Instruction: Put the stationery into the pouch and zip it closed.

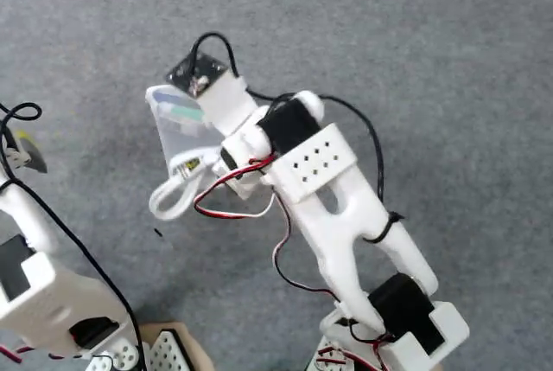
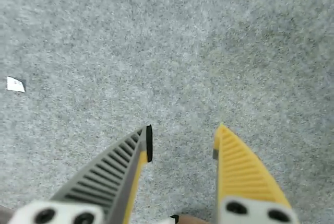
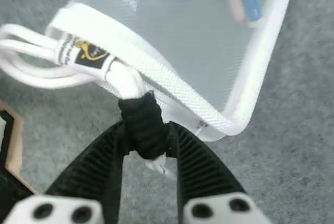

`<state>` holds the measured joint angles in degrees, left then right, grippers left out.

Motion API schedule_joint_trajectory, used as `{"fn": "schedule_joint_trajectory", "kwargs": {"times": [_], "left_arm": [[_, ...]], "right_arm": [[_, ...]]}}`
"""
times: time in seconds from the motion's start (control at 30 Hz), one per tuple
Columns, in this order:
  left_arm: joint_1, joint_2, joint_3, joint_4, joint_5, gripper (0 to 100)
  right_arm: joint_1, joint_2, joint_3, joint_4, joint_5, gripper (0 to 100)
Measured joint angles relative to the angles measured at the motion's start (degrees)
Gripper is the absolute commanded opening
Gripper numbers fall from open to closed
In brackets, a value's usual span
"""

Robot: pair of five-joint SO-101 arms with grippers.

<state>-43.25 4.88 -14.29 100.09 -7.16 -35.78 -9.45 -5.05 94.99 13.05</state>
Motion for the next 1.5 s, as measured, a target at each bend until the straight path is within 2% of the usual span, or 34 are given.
{"fn": "schedule_joint_trajectory", "kwargs": {"times": [0.1,0.33,0.47,0.83,1.07,1.23,1.5], "left_arm": [[1.4,-3.9,2.0,0.0,0.0,21],[11.8,-15.8,13.0,0.1,0.0,21],[15.2,-21.3,16.4,0.1,0.0,21],[16.2,-28.7,20.9,0.2,0.5,22],[16.2,-33.1,21.2,0.3,9.9,22],[16.2,-35.6,21.2,0.4,10.9,22],[23.6,-38.9,21.2,0.4,11.2,21]], "right_arm": [[0.0,0.0,-6.0,2.7,-0.1,1.1],[0.0,0.0,-17.1,5.5,-3.3,1.1],[0.0,0.0,-21.4,5.6,-5.0,1.1],[0.0,0.0,-32.9,5.6,-8.4,1.1],[0.1,0.0,-38.3,5.0,-8.8,1.1],[0.3,0.0,-39.1,2.9,-11.2,1.1],[2.6,0.0,-39.1,-2.7,-13.5,1.1]]}}
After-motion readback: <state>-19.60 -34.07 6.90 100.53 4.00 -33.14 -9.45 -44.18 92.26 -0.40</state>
